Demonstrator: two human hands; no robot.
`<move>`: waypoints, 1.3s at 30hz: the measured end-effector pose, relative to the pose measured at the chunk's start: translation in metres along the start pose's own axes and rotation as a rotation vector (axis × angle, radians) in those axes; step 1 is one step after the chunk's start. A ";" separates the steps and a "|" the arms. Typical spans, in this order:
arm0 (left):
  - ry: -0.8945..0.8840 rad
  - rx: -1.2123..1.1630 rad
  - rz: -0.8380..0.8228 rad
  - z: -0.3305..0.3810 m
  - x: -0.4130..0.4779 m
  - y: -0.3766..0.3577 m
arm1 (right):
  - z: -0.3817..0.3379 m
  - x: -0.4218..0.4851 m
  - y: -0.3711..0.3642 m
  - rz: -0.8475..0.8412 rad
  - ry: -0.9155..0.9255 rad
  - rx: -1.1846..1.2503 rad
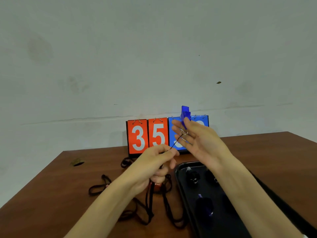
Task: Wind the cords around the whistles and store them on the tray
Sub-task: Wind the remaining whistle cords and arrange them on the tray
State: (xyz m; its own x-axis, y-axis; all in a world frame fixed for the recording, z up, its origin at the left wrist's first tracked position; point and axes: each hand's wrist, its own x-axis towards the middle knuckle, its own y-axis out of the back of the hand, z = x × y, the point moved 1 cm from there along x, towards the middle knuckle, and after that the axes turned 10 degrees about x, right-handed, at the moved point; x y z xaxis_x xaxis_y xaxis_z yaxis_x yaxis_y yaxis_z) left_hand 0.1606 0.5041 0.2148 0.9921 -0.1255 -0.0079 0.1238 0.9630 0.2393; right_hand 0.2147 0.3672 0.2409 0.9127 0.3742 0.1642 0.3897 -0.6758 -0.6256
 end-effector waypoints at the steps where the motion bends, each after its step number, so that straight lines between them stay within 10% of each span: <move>1: 0.008 0.042 -0.010 0.001 -0.002 0.005 | 0.000 0.001 0.001 0.018 0.025 -0.036; 6: -0.029 0.246 -0.016 0.009 -0.010 0.027 | 0.001 0.004 0.012 0.176 0.202 -0.616; 11: -0.266 0.772 0.117 0.012 -0.011 0.041 | 0.008 0.000 0.014 -0.047 0.145 -1.243; 17: -0.412 0.725 0.196 0.016 -0.010 0.050 | 0.013 -0.009 0.000 -0.430 -0.112 -1.063; 23: -0.259 0.240 0.052 0.008 -0.011 0.052 | 0.006 -0.016 -0.008 -0.467 -0.161 -0.838; 33: -0.177 0.051 0.078 0.003 -0.002 0.024 | 0.005 -0.011 -0.009 -0.135 0.064 -0.688; 39: -0.163 0.444 0.107 0.000 0.000 0.022 | 0.006 -0.002 0.006 0.119 0.328 -1.013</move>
State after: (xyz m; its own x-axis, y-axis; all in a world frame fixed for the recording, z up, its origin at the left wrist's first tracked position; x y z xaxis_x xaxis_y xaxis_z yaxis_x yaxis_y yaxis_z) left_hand 0.1635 0.5253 0.2199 0.9778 -0.1016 0.1831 -0.0352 0.7823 0.6219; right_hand 0.2151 0.3663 0.2317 0.8814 0.1845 0.4348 0.0793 -0.9653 0.2488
